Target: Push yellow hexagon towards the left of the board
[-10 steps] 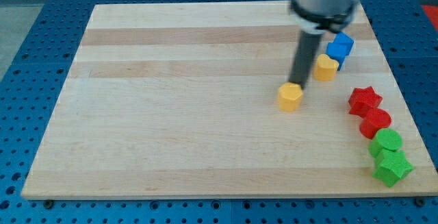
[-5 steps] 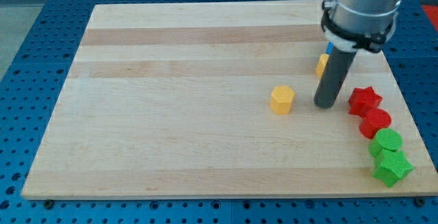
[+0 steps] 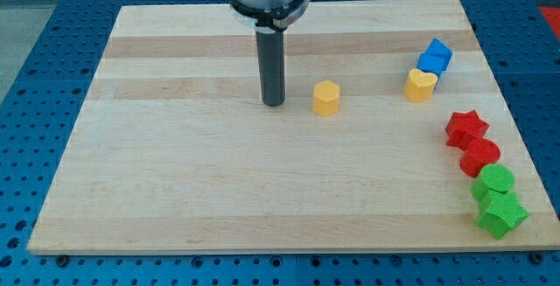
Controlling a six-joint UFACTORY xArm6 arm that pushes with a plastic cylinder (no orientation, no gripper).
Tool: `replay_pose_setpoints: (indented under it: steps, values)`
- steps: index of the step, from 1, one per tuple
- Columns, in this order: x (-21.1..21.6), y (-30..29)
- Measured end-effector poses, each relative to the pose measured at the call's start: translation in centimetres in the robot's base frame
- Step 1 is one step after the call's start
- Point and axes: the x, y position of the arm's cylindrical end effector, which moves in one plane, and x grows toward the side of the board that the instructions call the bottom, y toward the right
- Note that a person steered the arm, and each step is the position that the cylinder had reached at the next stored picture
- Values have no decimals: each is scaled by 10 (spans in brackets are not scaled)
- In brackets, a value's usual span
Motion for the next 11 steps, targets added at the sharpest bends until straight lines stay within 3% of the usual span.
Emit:
replay_pose_setpoints:
  steps: [1,2,3,4,6,7,9,11]
  values:
    - [27,3]
    - [28,51]
    - [14,94]
    - [-3,100]
    - [-3,153]
    - [-27,136]
    - [-57,29]
    - [-10,97]
